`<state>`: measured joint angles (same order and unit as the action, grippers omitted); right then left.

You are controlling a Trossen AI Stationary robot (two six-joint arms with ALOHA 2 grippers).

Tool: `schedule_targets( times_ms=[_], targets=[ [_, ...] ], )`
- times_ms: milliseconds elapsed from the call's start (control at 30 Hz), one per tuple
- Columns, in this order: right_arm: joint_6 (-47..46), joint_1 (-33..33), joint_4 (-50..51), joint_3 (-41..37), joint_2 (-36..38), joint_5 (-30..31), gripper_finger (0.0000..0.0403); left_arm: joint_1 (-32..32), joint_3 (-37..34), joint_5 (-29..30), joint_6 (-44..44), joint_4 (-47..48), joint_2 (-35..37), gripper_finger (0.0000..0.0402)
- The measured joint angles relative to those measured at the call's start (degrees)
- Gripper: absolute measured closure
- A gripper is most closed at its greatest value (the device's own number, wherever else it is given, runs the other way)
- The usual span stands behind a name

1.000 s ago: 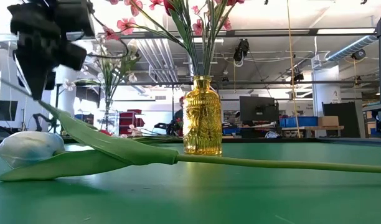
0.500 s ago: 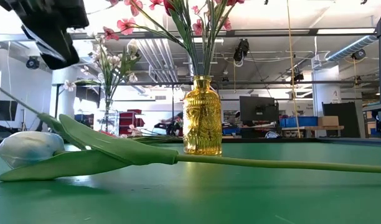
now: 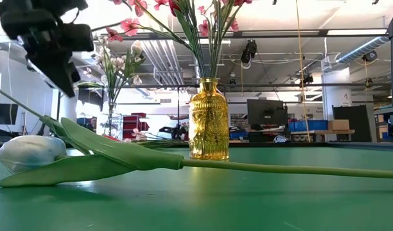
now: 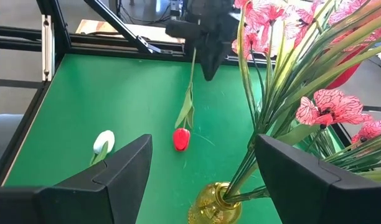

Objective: Sort flowers into vase by color
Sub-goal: Put the red tulip into the yellow vase

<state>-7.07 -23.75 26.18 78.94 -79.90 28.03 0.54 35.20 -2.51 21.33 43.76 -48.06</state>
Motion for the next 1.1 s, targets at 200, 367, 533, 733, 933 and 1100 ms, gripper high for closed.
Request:
schedule_targets(
  times_ms=[200, 367, 533, 733, 933, 1100],
  targets=[
    [-0.5, 0.0, -0.1, 0.0, 0.0, 0.0, 0.0126, 0.0, 0.5, -3.6, -1.9, -0.2, -3.3, 0.0397],
    [-0.5, 0.0, -0.1, 0.0, 0.0, 0.0, 0.0126, -0.1, 0.6, -3.6, -2.4, -0.1, -5.3, 0.0357],
    [-0.5, 0.0, -0.1, 0.0, 0.0, 0.0, 0.0126, -0.1, 0.6, -3.6, -2.9, -0.1, -8.3, 0.0291],
    [0.0, 0.0, -0.1, 0.0, 0.0, 0.0, 0.0126, -1.2, 0.9, -3.6, -4.5, -0.1, -12.5, 0.0212],
    [0.5, 0.0, -0.1, 0.0, 0.0, 0.0, 0.0126, -2.1, 2.4, -3.6, -4.8, 0.7, -15.4, 0.0164],
    [0.6, 0.0, -0.1, 0.0, 0.0, 0.0, 0.0126, -2.1, 3.6, -3.6, -4.7, 7.3, -18.5, 0.0157]
  ],
)
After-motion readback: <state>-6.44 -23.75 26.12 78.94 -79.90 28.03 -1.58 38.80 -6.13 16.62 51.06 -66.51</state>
